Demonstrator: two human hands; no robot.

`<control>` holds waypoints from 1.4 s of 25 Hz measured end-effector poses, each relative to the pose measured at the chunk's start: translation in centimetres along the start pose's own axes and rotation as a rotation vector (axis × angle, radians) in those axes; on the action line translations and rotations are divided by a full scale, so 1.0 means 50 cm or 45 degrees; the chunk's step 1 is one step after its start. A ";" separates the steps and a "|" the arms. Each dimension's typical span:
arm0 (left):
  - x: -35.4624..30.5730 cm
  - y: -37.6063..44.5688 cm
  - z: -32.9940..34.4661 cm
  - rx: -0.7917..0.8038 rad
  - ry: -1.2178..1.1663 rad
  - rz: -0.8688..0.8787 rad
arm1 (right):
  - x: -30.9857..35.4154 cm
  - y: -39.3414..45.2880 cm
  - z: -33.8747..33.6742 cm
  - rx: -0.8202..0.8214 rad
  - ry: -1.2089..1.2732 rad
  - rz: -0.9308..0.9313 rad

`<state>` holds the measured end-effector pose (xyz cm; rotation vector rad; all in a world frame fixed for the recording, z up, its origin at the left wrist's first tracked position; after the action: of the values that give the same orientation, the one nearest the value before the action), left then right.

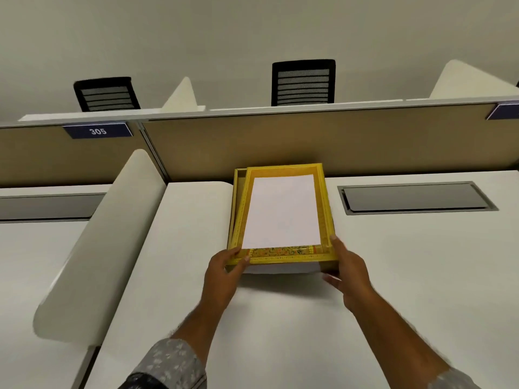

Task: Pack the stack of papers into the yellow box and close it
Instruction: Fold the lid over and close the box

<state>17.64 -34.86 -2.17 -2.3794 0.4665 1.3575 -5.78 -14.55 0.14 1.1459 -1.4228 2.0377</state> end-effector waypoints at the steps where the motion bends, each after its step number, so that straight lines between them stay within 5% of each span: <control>1: -0.004 0.000 0.006 -0.036 0.010 0.001 | -0.015 0.015 -0.007 -0.004 -0.154 -0.017; 6: -0.003 0.003 0.027 -0.135 0.013 -0.145 | -0.076 0.065 -0.024 0.042 -0.584 -0.110; 15: 0.024 -0.010 0.007 -0.228 -0.209 -0.134 | -0.067 0.077 0.014 0.013 -0.665 -0.438; 20: 0.001 0.044 0.002 -0.166 -0.095 -0.128 | -0.049 0.120 0.043 -0.060 -0.954 -0.255; 27: 0.060 0.034 -0.003 -0.217 -0.134 -0.275 | -0.055 0.105 0.034 -0.068 -1.117 -0.420; 35: 0.040 0.091 0.005 -0.104 -0.040 -0.273 | -0.038 0.129 0.045 -0.001 -1.278 -0.311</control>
<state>16.37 -38.97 -4.68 -2.3886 0.1441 1.3365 -8.37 -18.96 -4.81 2.3822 -1.5300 1.2870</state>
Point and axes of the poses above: each hand's wrist, its own y-axis towards the middle knuckle, its own z-axis out of the palm, x = y × z, the point moved 3 cm from there along y, towards the middle knuckle, and after that the axes turned 6 degrees about y, right-handed, at the moved point
